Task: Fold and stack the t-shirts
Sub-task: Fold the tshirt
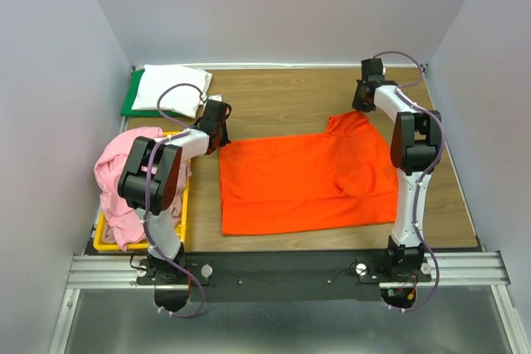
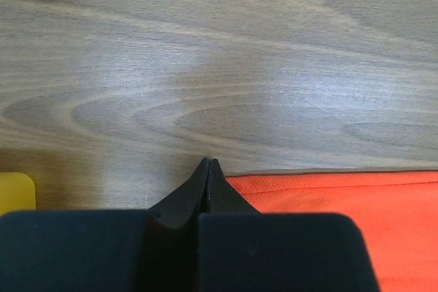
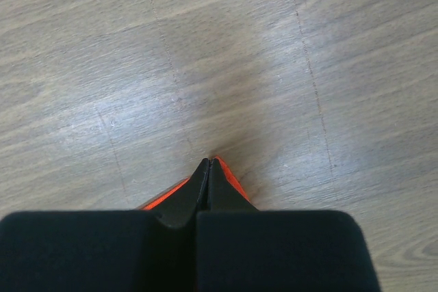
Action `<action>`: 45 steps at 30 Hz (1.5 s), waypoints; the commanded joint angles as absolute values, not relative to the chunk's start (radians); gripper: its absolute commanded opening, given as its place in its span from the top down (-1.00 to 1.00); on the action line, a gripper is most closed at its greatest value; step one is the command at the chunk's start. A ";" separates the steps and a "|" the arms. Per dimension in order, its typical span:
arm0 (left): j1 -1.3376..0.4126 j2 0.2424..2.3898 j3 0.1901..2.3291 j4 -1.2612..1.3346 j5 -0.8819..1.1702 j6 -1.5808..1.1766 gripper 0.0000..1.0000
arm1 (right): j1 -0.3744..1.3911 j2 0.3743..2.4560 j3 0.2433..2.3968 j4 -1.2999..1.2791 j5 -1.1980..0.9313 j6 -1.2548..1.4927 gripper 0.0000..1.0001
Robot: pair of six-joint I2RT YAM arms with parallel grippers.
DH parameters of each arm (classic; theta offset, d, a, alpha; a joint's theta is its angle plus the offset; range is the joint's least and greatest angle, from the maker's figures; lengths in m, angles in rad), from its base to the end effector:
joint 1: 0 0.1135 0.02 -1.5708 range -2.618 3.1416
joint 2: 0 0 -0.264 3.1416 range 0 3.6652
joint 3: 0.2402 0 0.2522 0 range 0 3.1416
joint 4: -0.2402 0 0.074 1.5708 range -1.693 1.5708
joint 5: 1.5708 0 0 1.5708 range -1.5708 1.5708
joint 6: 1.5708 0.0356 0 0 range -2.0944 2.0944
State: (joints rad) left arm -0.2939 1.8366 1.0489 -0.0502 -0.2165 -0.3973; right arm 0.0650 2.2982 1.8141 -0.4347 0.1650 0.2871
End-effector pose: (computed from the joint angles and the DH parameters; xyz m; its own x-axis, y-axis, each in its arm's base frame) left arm 0.3635 -0.1020 0.1561 -0.7122 -0.1793 -0.6787 -0.1412 0.9837 -0.1116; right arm 0.5058 0.0271 0.1630 -0.7507 0.2311 -0.6189 0.2586 0.9649 0.0466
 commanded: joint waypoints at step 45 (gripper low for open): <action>-0.253 1.766 1.080 0.170 -0.112 -0.374 1.00 | 0.020 1.682 1.358 -0.480 0.094 0.373 0.99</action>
